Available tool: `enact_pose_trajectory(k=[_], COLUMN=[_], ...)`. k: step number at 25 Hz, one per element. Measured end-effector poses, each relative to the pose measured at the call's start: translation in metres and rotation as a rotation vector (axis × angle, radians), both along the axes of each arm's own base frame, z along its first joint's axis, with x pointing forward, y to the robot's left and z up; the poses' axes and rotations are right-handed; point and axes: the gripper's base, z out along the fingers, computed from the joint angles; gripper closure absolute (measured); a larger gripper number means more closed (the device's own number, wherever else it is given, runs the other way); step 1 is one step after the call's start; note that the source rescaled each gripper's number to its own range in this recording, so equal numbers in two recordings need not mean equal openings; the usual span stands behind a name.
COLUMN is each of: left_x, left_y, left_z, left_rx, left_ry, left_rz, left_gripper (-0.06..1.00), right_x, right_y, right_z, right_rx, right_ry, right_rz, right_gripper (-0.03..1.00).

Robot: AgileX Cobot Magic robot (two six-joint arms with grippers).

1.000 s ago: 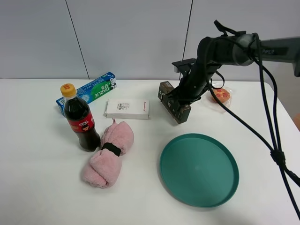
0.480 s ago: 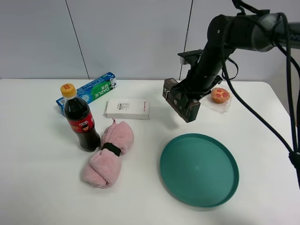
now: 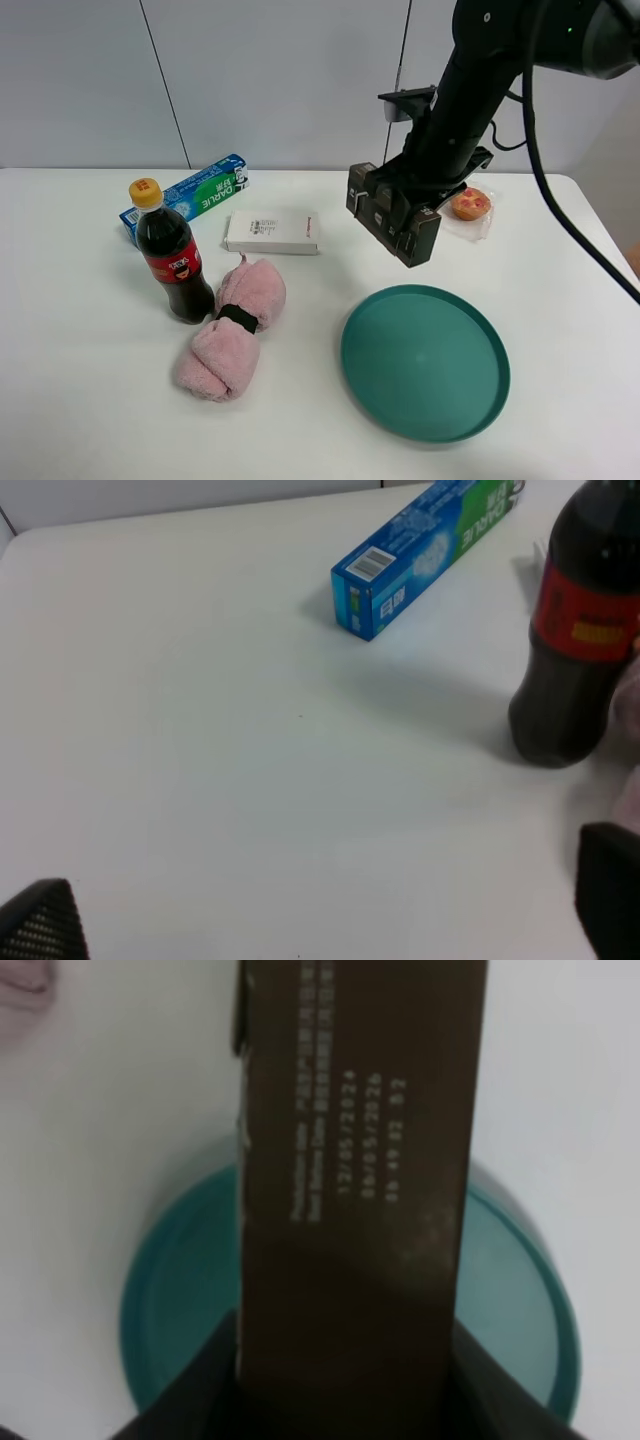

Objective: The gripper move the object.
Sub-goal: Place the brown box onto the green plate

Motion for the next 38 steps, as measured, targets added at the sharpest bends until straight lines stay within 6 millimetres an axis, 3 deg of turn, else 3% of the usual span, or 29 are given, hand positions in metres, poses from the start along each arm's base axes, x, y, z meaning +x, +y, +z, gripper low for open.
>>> enact_pose_trajectory(k=[7, 11, 19, 30, 38], left_x=[0.000, 0.000, 0.000, 0.000, 0.000], left_y=[0.000, 0.000, 0.000, 0.000, 0.000], left_z=[0.000, 0.000, 0.000, 0.000, 0.000], left_rx=[0.000, 0.000, 0.000, 0.000, -0.001], left_ry=[0.000, 0.000, 0.000, 0.000, 0.000], left_rz=[0.000, 0.000, 0.000, 0.000, 0.000], left_gripper=[-0.06, -0.06, -0.06, -0.06, -0.06], right_x=[-0.018, -0.029, -0.051, -0.089, -0.092], right_y=[0.011, 0.005, -0.006, -0.025, -0.027], right_z=[0.023, 0.022, 0.002, -0.040, -0.057], right_rx=[0.031, 0.013, -0.029, -0.122, -0.110], right_ry=[-0.042, -0.034, 0.048, 0.210, 0.182], right_rz=[-0.019, -0.022, -0.037, -0.054, -0.066], right_gripper=[0.97, 0.97, 0.97, 0.97, 0.97])
